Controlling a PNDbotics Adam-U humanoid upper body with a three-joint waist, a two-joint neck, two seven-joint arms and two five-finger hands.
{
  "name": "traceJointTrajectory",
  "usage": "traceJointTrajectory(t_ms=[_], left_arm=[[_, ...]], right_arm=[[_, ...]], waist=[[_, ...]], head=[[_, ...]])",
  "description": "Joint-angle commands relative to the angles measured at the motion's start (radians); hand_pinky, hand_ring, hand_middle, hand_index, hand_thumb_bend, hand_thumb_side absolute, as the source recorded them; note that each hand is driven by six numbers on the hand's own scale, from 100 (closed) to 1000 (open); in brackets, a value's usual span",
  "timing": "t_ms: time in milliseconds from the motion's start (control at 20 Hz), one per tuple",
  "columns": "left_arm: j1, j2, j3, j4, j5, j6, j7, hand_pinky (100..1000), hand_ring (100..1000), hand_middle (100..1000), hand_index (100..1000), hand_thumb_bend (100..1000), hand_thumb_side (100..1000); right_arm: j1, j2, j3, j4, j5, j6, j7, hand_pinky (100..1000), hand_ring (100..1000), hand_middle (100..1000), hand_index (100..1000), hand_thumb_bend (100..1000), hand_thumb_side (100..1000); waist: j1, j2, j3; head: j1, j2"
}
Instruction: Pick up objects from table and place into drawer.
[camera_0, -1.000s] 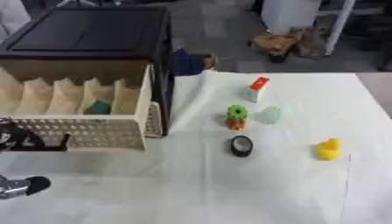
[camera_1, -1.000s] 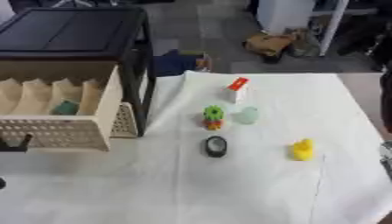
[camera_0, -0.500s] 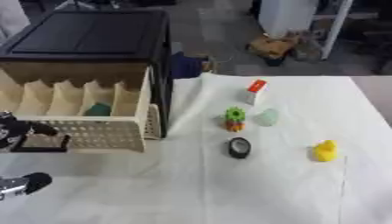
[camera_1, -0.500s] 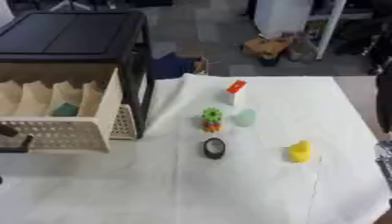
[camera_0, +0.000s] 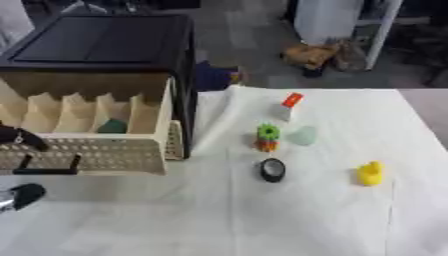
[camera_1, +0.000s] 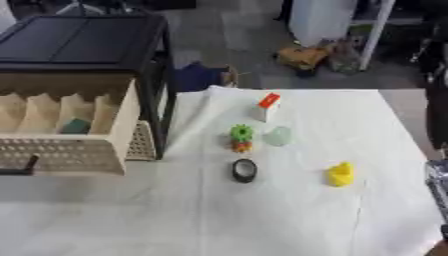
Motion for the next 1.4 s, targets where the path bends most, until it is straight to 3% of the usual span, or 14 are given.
traceJointTrajectory(t_ms=[50,350,600,750,900,1200,1400], left_arm=[[-0.027,0.001,0.045,-0.012,0.064,-0.034,0.017,100,100,100,767,316,1000],[-0.073,-0.048,0.097,-0.012,0.209,-0.085,0.056,100,100,100,738,218,1000],[-0.075,-0.104,0.130,-0.012,0.360,-0.040,0.152,100,100,100,749,100,1000],[-0.069,-0.136,0.152,-0.012,0.486,0.009,0.289,100,100,100,755,104,1000],[-0.053,-0.157,0.162,-0.012,0.589,0.026,0.441,100,100,100,762,232,1000],[-0.035,-0.223,0.188,-0.012,0.662,-0.024,0.703,100,100,100,762,331,1000],[-0.033,-0.292,0.191,-0.012,0.685,-0.079,0.812,100,100,100,773,253,1000]], right_arm=[[-0.014,-0.021,-0.015,-0.022,0.000,0.000,-0.008,673,546,579,920,100,1000],[-0.016,-0.027,-0.018,-0.022,0.000,0.004,-0.019,674,548,580,919,100,1000],[-0.021,-0.038,-0.018,-0.022,0.007,0.013,-0.032,676,550,581,916,100,1000],[-0.026,-0.048,-0.017,-0.022,0.017,0.023,-0.039,675,549,581,915,100,1000],[-0.036,-0.061,-0.013,-0.022,0.040,0.053,-0.030,675,546,580,914,100,1000],[-0.070,-0.090,0.002,-0.022,0.083,0.088,-0.016,682,549,584,906,100,1000],[-0.090,-0.117,0.012,-0.022,0.133,0.130,0.007,689,552,590,898,145,1000]], waist=[[-0.002,-0.020,0.003],[-0.005,-0.025,0.010],[-0.008,-0.029,0.013],[-0.007,-0.029,0.014],[-0.006,-0.028,0.017],[-0.004,-0.033,0.025],[-0.005,-0.037,0.025]], head=[[-0.010,0.008],[-0.058,0.024],[-0.093,0.035],[-0.100,0.039],[-0.107,0.043],[-0.108,0.061],[-0.093,0.068]])
